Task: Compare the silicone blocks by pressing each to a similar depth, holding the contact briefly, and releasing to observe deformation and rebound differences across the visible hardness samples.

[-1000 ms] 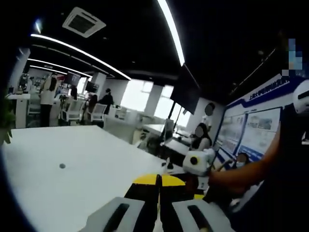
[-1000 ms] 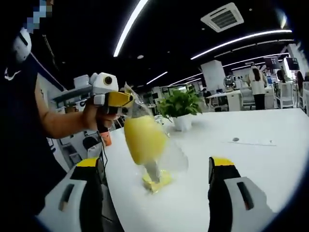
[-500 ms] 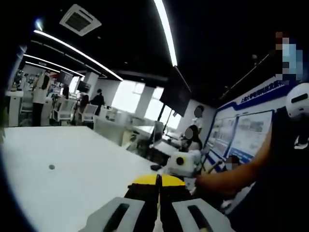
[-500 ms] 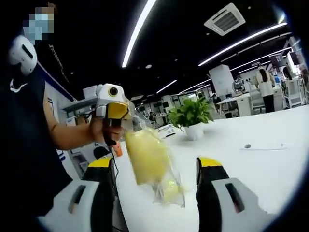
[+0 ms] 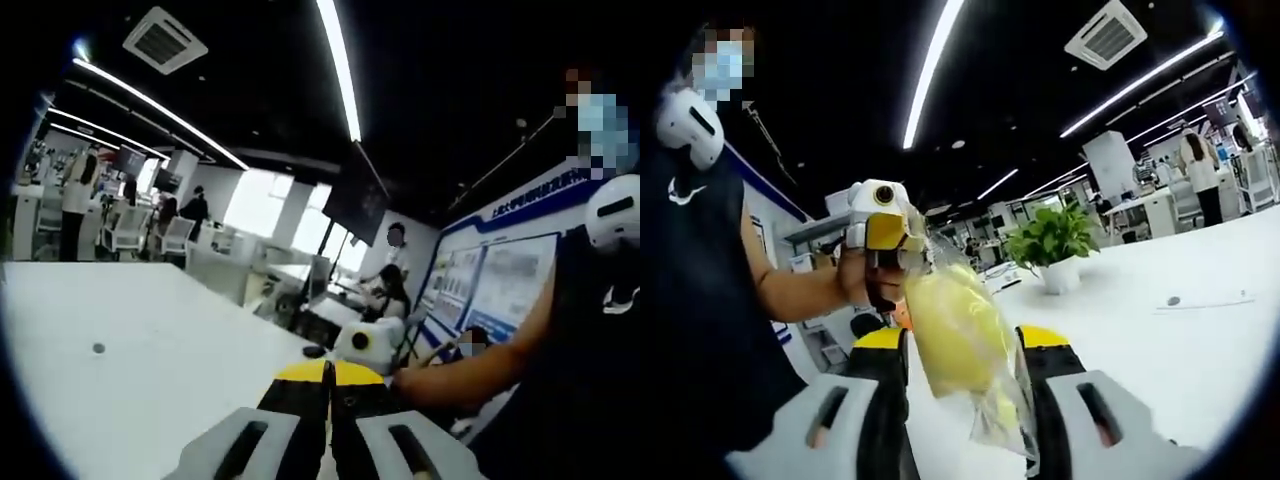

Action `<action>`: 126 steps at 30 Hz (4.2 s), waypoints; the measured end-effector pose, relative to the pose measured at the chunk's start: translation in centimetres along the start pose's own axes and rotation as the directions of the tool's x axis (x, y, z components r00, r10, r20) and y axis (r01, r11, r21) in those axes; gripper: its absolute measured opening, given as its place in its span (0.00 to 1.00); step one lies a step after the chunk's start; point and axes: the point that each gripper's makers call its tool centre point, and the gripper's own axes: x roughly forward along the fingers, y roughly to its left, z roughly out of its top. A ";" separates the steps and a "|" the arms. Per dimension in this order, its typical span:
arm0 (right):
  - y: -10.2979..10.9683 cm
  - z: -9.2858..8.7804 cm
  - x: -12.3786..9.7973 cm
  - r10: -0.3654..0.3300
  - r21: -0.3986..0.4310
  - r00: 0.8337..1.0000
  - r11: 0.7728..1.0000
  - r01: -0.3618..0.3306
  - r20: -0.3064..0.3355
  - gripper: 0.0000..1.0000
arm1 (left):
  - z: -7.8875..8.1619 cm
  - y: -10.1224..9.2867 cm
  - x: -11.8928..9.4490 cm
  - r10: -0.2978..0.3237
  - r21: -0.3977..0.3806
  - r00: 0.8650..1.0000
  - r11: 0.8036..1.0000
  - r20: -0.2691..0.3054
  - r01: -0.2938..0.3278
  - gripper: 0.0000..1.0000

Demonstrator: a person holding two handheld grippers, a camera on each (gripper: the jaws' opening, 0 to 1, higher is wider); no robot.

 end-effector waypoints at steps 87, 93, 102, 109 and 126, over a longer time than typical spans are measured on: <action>0.1 -0.3 -0.1 -0.012 0.041 0.994 0.999 0.016 -0.108 0.12 | -0.5 1.3 1.1 0.052 0.083 0.999 0.995 0.018 -0.053 0.00; 0.0 -0.1 -0.4 -0.016 0.046 0.996 0.999 0.020 -0.090 0.14 | -0.3 1.3 1.5 0.059 0.053 0.998 0.997 0.014 -0.059 0.00; -0.1 0.4 -0.9 -0.037 0.036 0.998 0.999 0.039 -0.049 0.19 | 0.0 0.8 2.1 0.055 0.058 0.998 0.997 0.007 -0.056 0.00; -0.4 1.5 -1.2 -0.049 0.019 0.999 0.999 0.049 -0.008 0.30 | 0.4 0.5 2.5 0.042 0.052 0.999 0.998 0.011 -0.042 0.00; -3.8 1.4 -3.8 -0.244 -0.048 0.970 0.969 0.243 -0.011 0.96 | 0.3 0.6 4.1 0.022 0.034 1.000 0.999 0.008 -0.023 0.00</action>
